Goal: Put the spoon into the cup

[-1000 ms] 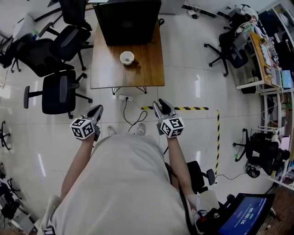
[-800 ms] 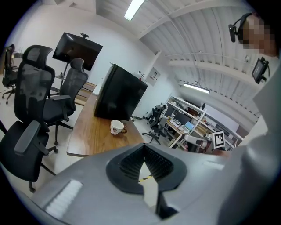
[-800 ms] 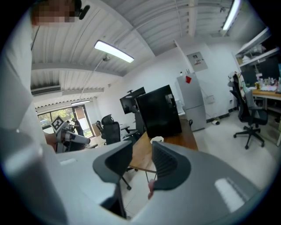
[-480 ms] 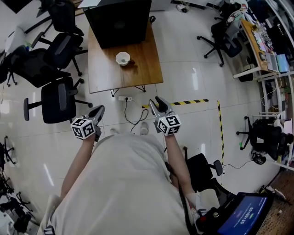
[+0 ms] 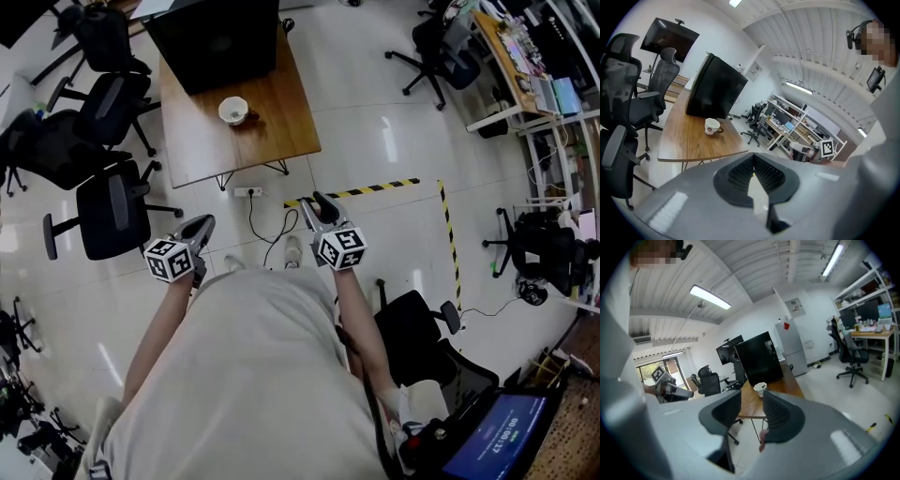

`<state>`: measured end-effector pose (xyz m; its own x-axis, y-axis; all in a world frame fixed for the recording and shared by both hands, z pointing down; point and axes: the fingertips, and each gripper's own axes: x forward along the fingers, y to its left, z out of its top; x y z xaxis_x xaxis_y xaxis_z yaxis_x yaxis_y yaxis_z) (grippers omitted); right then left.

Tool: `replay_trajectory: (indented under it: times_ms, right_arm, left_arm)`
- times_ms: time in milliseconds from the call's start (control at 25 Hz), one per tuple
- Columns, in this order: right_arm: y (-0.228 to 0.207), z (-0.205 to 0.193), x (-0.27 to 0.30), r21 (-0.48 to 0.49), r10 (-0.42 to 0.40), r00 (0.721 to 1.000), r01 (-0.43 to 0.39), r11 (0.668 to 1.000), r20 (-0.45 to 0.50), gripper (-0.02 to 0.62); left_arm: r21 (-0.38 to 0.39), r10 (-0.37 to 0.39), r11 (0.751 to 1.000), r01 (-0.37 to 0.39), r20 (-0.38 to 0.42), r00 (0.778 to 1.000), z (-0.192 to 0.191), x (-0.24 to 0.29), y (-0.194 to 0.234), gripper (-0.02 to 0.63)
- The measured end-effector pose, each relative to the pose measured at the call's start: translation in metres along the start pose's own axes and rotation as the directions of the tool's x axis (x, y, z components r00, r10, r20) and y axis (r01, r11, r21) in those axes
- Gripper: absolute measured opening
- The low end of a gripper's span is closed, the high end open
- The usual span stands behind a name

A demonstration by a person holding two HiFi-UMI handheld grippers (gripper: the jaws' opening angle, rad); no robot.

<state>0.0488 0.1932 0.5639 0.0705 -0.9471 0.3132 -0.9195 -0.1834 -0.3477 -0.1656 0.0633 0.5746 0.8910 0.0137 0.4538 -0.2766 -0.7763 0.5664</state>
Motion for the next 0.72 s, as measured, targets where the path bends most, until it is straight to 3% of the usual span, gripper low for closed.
replay_trajectory:
  times_ms: [400,720]
  right_arm:
    - [0.008,0.0,0.008,-0.05,0.011,0.997,-0.014,0.999,-0.07,0.137]
    - [0.026,0.016,-0.009,0.018,0.066,0.998,-0.065,0.998,-0.013,0.137]
  left_arm:
    - [-0.022,-0.03,0.999,0.03,-0.022,0.999,-0.005,0.009,0.001,0.002]
    - [-0.046,-0.061,0.997,0.062,0.015,0.998,0.001,0.014,-0.018,0.002]
